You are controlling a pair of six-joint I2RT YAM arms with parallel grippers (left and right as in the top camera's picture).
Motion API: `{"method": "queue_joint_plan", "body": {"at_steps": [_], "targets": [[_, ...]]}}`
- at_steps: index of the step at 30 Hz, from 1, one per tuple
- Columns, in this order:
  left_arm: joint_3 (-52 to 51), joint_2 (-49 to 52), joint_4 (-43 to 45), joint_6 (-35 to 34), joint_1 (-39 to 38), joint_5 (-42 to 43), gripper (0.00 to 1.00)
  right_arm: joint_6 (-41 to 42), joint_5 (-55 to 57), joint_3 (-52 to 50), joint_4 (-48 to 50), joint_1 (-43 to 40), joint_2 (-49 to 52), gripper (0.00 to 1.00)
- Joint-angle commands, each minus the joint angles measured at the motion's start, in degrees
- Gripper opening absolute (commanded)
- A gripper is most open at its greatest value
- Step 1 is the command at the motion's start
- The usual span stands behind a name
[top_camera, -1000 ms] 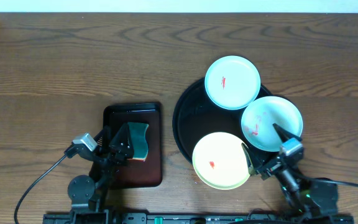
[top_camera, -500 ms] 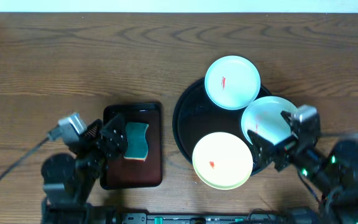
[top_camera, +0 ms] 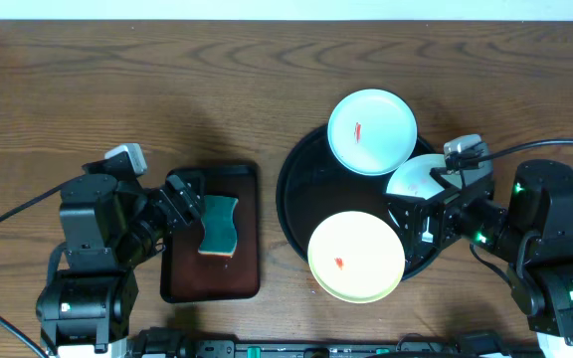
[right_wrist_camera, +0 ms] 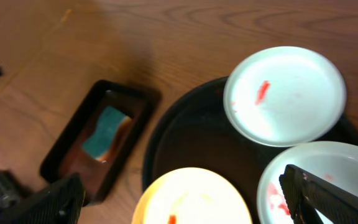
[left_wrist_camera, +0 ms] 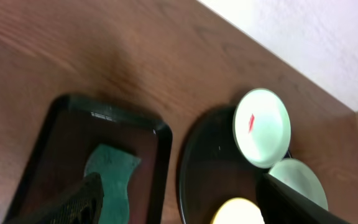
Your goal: Clean dirty plates on tray and stack at the side
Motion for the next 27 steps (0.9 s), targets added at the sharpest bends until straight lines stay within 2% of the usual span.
{"method": "queue_joint_plan", "body": {"at_steps": [1,2,3,4,13,27], "targets": [[1.40,-0.15,-1.11,1.11,0.17,3.32,0.80,0.35,-4.31,1.20,-0.11,-0.55,-0.22,0.99],[1.40,-0.15,-1.29,1.14,0.17,3.50,0.80,0.37,-4.31,1.20,-0.17,-0.55,-0.22,0.99],[1.40,-0.17,-1.31,1.14,0.17,3.52,0.98,0.52,-4.31,1.18,-0.31,-0.55,-0.22,0.99],[1.40,-0.17,-1.29,1.14,0.17,3.52,1.00,0.81,-4.20,1.18,-0.57,-0.55,-0.22,0.99],[1.40,-0.17,-2.12,1.11,0.17,3.54,0.99,0.74,-1.25,1.18,-5.29,-0.55,1.07,0.99],[1.40,-0.17,-7.08,3.61,0.17,3.50,0.99,1.09,-1.40,1.18,-6.12,-0.50,4.57,0.99]]}}
